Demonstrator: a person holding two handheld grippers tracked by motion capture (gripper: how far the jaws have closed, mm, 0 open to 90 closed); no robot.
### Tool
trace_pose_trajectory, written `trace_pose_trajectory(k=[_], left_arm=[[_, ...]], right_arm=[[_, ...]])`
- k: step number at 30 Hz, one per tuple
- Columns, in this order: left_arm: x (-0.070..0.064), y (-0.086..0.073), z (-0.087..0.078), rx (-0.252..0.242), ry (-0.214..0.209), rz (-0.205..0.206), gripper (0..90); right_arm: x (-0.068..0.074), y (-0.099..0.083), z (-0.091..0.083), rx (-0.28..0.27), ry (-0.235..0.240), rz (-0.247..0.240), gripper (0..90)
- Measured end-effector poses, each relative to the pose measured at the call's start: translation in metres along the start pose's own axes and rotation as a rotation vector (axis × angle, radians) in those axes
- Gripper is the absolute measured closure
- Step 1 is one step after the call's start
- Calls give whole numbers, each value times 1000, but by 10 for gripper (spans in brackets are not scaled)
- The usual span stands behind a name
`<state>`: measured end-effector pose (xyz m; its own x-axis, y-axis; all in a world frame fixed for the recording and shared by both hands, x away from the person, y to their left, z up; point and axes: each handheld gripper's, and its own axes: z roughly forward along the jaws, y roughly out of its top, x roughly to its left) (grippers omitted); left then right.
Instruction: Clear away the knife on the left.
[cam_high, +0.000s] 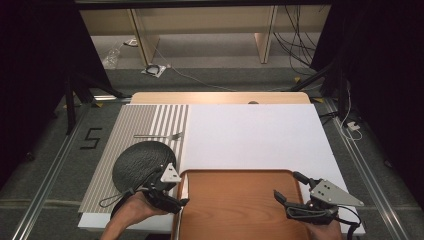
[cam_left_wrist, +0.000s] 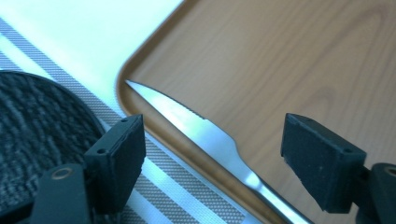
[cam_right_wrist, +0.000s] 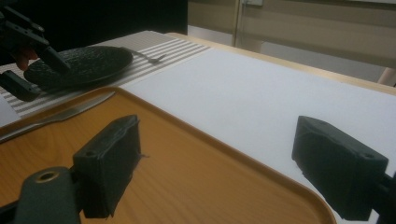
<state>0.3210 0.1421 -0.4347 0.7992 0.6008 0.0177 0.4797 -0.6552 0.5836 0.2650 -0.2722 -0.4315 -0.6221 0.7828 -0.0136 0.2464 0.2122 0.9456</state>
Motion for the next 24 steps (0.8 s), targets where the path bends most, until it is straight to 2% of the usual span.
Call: trace_pose_trajectory(k=[5, 9, 11, 15, 21, 24], left_arm=[[6, -1, -6, -27, 22, -13, 204], [11, -2, -10, -44, 33, -26, 190], [14, -4, -12, -45, 46, -40, 185], [18, -5, -13, -49, 55, -48, 185], [25, -6, -19, -77, 100, -58, 186], [31, -7, -22, -95, 125, -82, 187]], right_arm=[[0, 0, -1, 13, -3, -2, 164], [0, 0, 0, -3, 2, 2, 164], [0, 0, -2, 9, -4, 1, 164], [-1, -1, -1, -6, -3, 6, 164], [-1, -1, -1, -7, -2, 8, 164], [-2, -1, -2, -8, -2, 10, 164]])
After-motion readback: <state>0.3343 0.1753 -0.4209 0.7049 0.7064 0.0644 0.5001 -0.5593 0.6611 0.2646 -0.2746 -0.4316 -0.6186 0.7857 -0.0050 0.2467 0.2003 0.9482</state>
